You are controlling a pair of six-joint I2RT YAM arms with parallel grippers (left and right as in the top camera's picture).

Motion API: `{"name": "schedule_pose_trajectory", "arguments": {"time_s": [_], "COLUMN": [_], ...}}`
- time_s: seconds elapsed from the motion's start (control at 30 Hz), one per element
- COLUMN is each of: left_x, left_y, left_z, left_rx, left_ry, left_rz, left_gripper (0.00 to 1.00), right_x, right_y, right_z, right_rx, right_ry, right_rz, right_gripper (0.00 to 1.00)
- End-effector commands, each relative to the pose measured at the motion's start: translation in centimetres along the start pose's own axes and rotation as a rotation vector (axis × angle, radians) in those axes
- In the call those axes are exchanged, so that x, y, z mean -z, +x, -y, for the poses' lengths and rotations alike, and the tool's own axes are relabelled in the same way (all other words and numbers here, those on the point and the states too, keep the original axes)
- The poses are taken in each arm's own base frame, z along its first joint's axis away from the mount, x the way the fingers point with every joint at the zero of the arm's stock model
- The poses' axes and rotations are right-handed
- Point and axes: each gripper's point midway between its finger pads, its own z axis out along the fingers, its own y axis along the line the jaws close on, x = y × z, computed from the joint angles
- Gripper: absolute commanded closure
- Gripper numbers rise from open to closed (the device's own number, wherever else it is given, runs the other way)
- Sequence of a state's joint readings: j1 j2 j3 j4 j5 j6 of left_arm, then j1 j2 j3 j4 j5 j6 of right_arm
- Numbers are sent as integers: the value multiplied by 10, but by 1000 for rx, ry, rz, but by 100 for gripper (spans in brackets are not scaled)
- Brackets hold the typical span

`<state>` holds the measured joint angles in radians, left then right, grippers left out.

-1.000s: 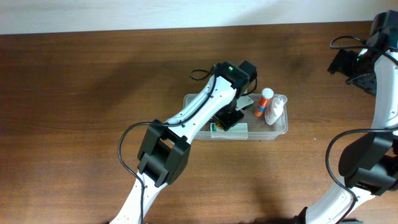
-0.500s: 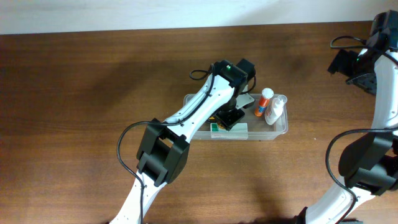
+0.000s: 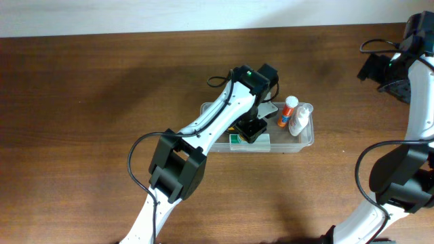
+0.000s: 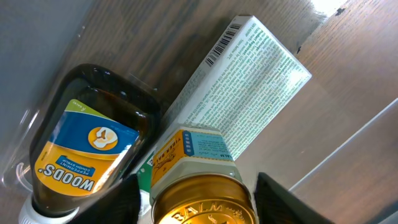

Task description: Pack container

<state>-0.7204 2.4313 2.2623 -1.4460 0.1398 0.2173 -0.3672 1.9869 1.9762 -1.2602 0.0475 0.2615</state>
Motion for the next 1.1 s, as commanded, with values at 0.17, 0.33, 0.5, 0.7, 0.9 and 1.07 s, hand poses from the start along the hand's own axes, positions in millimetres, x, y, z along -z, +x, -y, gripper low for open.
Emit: {"name": "schedule_pose_trajectory", "arguments": {"time_s": [0.17,0.33,0.5,0.7,0.9,1.07], "left_x": [27,75,122,179,243,280], "left_y": [-9,-19,-6,34,77,127], "left_z": [-10,-19,-46,-95,-118,-107], "left_rx": [34,75,192,378,494,555], "left_ry": [-81,-111,-156,-182,-223,-245], "left_rz": [50,157,228,321,457,512], "left_gripper": [31,16,7,1,1,1], "right_x": [-4,-4,-4,-4,-4,-4], "right_y": [0,0,0,0,0,0], "right_z": [4,5,4,4,4,5], "right_rx": [-11,-11,-11,-11,-11,-11], "right_ry": [13,14,13,13,13,14], "right_rz": [-8,-8,-8,-8,-8,-8], "right_gripper": [2,2,1,2,2,2]}}
